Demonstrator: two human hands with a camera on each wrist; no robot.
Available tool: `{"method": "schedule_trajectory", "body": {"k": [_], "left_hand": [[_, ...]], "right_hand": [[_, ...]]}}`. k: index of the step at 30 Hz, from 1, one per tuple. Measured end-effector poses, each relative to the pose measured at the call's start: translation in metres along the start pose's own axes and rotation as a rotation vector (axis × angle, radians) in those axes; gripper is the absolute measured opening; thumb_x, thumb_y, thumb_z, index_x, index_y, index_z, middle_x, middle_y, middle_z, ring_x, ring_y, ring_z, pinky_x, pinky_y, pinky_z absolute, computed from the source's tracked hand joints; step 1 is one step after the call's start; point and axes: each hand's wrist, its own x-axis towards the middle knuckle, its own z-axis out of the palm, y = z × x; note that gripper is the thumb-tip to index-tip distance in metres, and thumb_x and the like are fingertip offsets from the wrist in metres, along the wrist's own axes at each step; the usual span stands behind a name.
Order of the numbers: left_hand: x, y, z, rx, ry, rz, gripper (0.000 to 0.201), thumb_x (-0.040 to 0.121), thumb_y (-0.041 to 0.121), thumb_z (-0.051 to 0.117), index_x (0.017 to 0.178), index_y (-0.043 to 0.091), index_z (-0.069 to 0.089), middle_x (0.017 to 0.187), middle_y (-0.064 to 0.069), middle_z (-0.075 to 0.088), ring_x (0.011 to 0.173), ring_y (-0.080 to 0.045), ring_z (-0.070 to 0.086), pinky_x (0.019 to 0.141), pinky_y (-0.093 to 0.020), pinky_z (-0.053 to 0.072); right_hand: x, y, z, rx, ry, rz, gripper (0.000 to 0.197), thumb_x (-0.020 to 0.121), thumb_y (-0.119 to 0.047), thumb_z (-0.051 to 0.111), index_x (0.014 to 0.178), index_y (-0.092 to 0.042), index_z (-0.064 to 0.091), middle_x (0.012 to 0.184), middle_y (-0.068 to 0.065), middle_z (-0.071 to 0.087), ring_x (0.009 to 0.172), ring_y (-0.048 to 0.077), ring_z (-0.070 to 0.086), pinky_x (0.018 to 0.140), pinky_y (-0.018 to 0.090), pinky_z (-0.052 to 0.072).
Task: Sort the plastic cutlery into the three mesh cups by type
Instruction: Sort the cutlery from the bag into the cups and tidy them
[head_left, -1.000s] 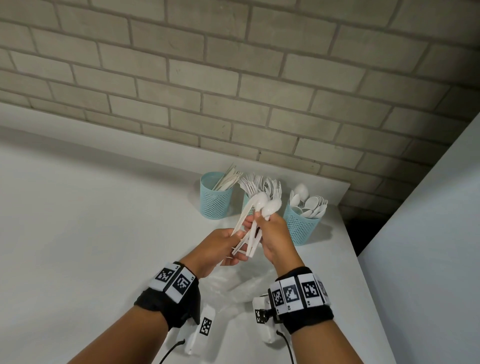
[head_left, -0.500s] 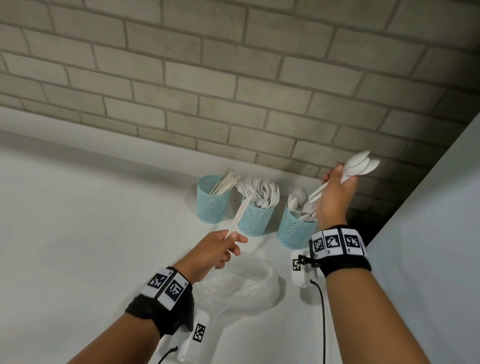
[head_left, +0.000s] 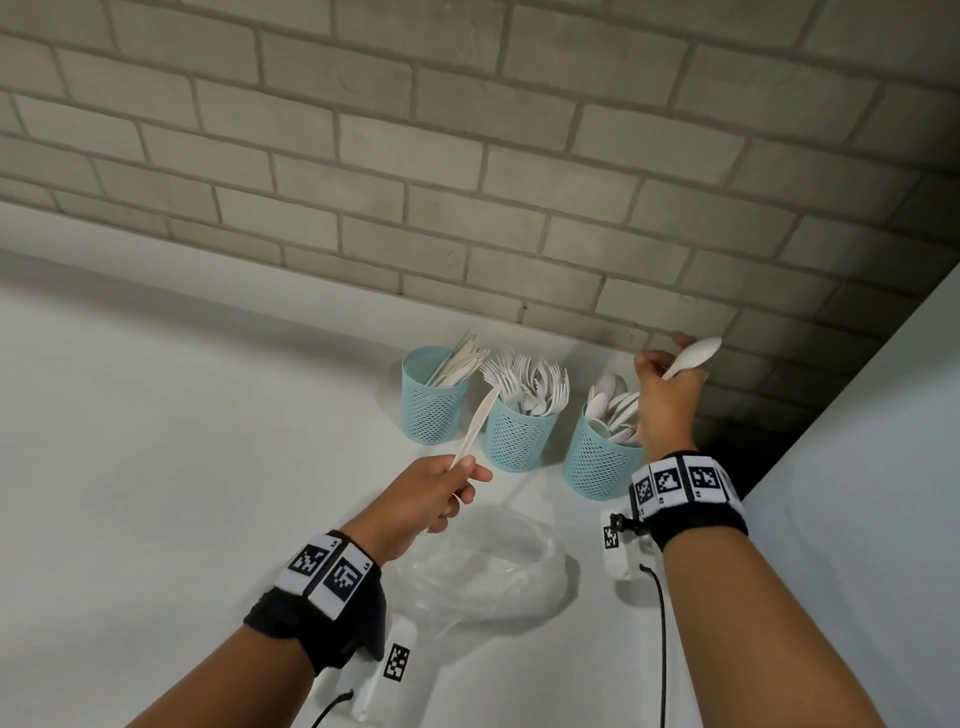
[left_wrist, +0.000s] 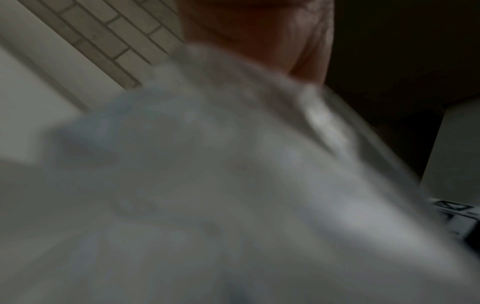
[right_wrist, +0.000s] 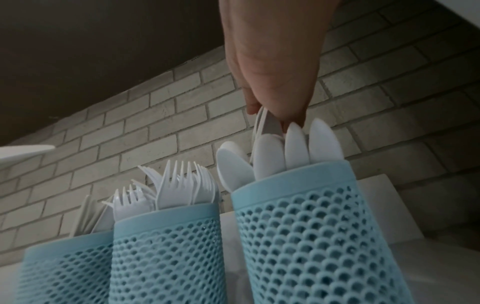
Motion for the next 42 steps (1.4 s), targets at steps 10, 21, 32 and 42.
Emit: {"method": "schedule_trajectory", "body": {"k": [10,21,32,42], "left_hand": [[0.0,0.0,-0.001,0.005,-0.001,0.009,0.031,0.099,0.031,0.04,0.1,0.011,0.064,0.066,0.004,0.046,0.048,-0.005,0.031,0.045,-0.015,0.024],[-0.003,0.001,0.0,0.014,-0.002,-0.001,0.03,0.099,0.03,0.041,0.101,0.011,0.064,0.066,0.004,0.047,0.05,-0.006,0.031,0.045,-0.014,0.025],[-0.003,0.001,0.001,0.022,0.001,-0.014,0.029,0.099,0.03,0.042,0.1,0.013,0.065,0.067,0.004,0.047,0.051,-0.006,0.032,0.045,-0.014,0.026],[-0.002,0.001,0.004,0.024,-0.004,-0.012,0.028,0.099,0.027,0.042,0.099,0.012,0.065,0.066,0.003,0.047,0.051,-0.006,0.032,0.045,-0.014,0.025]], "right_hand": [[0.003,-0.005,0.005,0.039,0.058,-0.029,0.022,0.1,-0.02,0.044,0.081,-0.024,0.055,0.075,-0.003,0.058,0.068,0.006,0.055,0.077,0.022,0.05],[0.004,-0.005,0.005,0.048,0.118,-0.064,0.022,0.099,-0.026,0.046,0.084,-0.029,0.061,0.075,-0.008,0.058,0.071,0.005,0.053,0.076,0.024,0.045],[0.003,0.005,-0.003,-0.013,0.03,-0.005,0.004,0.091,-0.022,0.061,0.093,-0.02,0.064,0.084,-0.008,0.062,0.083,0.009,0.058,0.085,0.027,0.046],[0.005,0.012,0.0,-0.667,-0.127,-0.376,0.031,0.097,-0.011,0.045,0.125,-0.003,0.056,0.127,0.015,0.057,0.118,0.029,0.052,0.102,0.037,0.038]]}}
